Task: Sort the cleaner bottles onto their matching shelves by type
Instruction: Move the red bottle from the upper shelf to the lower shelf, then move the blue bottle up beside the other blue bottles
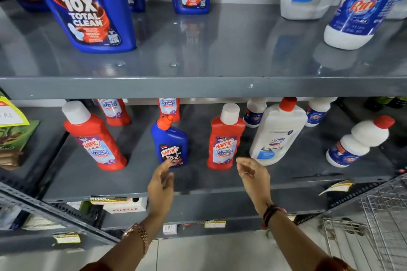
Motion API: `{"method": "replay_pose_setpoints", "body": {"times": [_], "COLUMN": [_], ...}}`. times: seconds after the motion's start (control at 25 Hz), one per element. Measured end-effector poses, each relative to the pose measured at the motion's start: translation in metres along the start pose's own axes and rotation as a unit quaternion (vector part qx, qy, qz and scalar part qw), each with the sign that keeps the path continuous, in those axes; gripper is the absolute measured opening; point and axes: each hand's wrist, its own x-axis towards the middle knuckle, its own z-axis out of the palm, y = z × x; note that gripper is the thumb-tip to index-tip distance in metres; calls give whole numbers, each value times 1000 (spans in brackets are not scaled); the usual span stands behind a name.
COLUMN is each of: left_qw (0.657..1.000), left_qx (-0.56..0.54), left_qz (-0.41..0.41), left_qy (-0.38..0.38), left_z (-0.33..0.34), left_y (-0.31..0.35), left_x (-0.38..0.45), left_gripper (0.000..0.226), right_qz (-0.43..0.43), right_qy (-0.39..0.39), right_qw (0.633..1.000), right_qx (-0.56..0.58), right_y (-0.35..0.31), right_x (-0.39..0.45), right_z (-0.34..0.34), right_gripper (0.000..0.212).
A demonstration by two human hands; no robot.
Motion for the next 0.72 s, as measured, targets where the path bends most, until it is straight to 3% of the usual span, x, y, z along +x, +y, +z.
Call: {"method": "replay_pose_setpoints", "body": {"times": [0.16,0.24,0.36,0.48,0.72], "left_qw": [998,998,987,977,992], "left_qx": [30,-6,-49,-54,-16], "left_qz": [-40,-55,-23,-4,5], "left_qy": [24,-21,-150,-205,-126], "left_z": [-47,-53,-57,-53,-46], "left_y": [-20,-16,-7,1,12], "left_x": [36,56,81,92,72], "left_gripper": [34,35,38,40,30], "right_qz": [20,-5,-50,-82,-98], "right_qy": [-84,-151,-233,-233,-204], "right_qw": [996,989,970,967,973], "right_qx": [13,-5,-50,-64,-38], "right_y": [-1,-16,-43,-59,-55], "right_x": [-5,-3,5,17,14], "right_z": [34,57,94,118,119], "right_gripper": [23,26,46,45,39]}}
